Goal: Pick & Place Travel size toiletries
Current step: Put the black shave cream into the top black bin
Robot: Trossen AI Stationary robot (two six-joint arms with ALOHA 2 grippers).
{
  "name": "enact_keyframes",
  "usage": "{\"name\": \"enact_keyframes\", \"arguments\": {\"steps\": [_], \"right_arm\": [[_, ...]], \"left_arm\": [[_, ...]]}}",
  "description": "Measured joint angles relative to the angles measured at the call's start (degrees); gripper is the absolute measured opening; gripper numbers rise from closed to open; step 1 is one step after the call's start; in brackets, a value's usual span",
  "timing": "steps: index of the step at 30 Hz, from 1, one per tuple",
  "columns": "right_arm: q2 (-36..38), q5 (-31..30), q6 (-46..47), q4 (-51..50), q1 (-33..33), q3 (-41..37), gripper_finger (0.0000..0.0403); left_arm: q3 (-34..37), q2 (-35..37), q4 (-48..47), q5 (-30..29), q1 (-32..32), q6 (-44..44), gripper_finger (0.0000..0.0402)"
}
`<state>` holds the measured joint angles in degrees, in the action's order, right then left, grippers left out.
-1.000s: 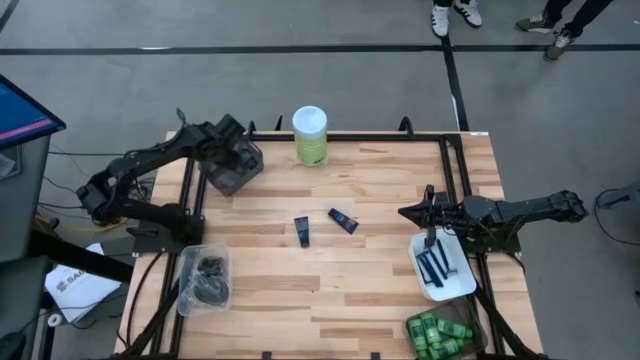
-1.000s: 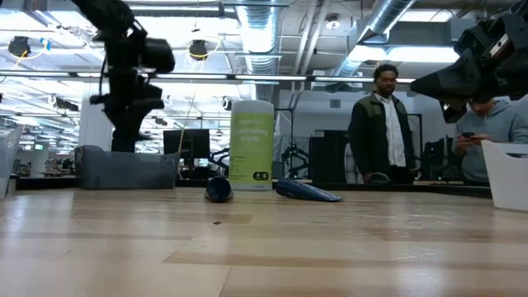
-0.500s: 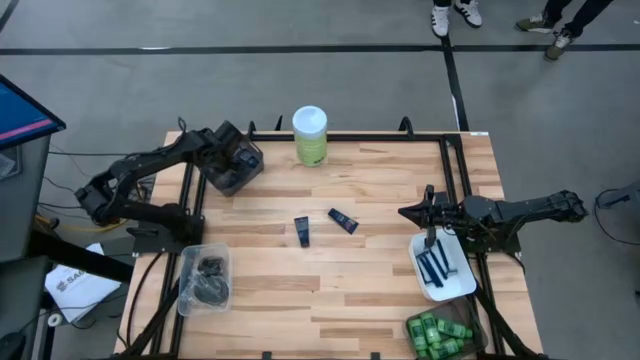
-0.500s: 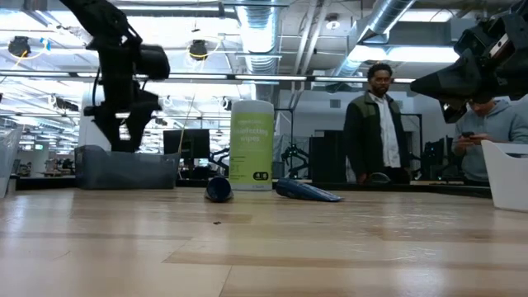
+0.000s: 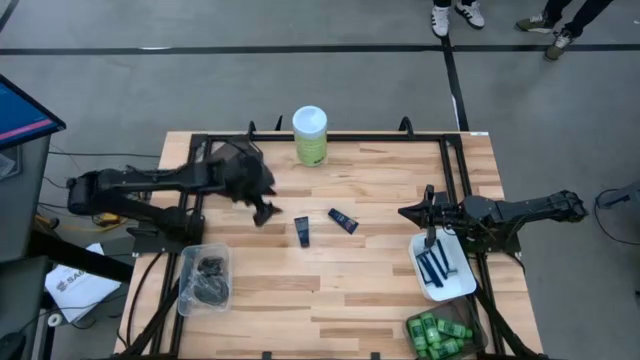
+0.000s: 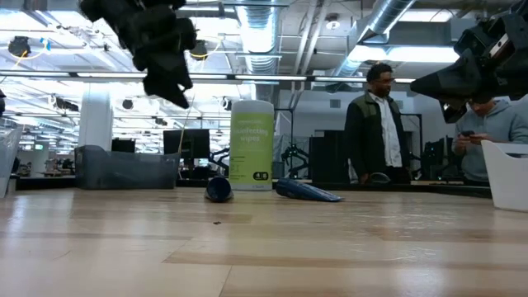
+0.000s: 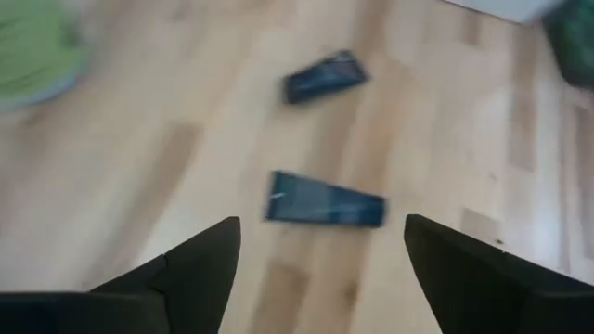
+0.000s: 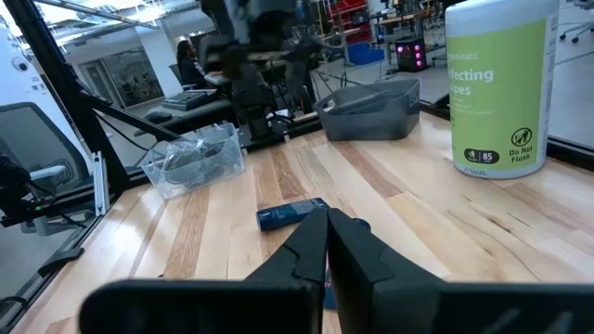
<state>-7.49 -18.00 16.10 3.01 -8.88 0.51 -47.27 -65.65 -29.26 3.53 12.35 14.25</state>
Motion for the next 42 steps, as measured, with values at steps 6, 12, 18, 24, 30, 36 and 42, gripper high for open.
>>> {"name": "enact_keyframes", "arguments": {"steps": [6, 12, 18, 24, 30, 36, 42], "right_arm": [[0.01, -0.01, 0.0, 0.0, 0.0, 0.0, 0.0005], [0.0, -0.01, 0.0, 0.0, 0.01, 0.0, 0.0005], [0.02, 0.0, 0.0, 0.0, 0.01, 0.0, 0.0005], [0.0, 0.0, 0.0, 0.0, 0.0, 0.0, 0.0005], [0.0, -0.01, 0.0, 0.0, 0.01, 0.0, 0.0005], [0.02, 0.0, 0.0, 0.0, 0.01, 0.0, 0.0005], [0.0, 0.0, 0.02, 0.0, 0.02, 0.0, 0.0005]], "left_arm": [[0.0, -7.86, 7.81, 2.44, -9.49, -6.45, 0.0314], [0.0, -16.78, 11.32, 3.8, -12.7, -17.48, 0.0316], [-0.13, -23.36, 19.26, 3.58, -12.29, -28.06, 0.0316], [-3.48, -29.17, 19.32, 6.66, -10.77, -34.2, 0.0316], [-5.58, -34.05, 18.79, 8.54, -10.04, -38.17, 0.0316], [-5.64, -35.31, 15.54, 8.55, -10.06, -38.95, 0.0311], [-5.64, -35.6, 13.67, 4.92, -10.06, -39.29, 0.0275]]}}
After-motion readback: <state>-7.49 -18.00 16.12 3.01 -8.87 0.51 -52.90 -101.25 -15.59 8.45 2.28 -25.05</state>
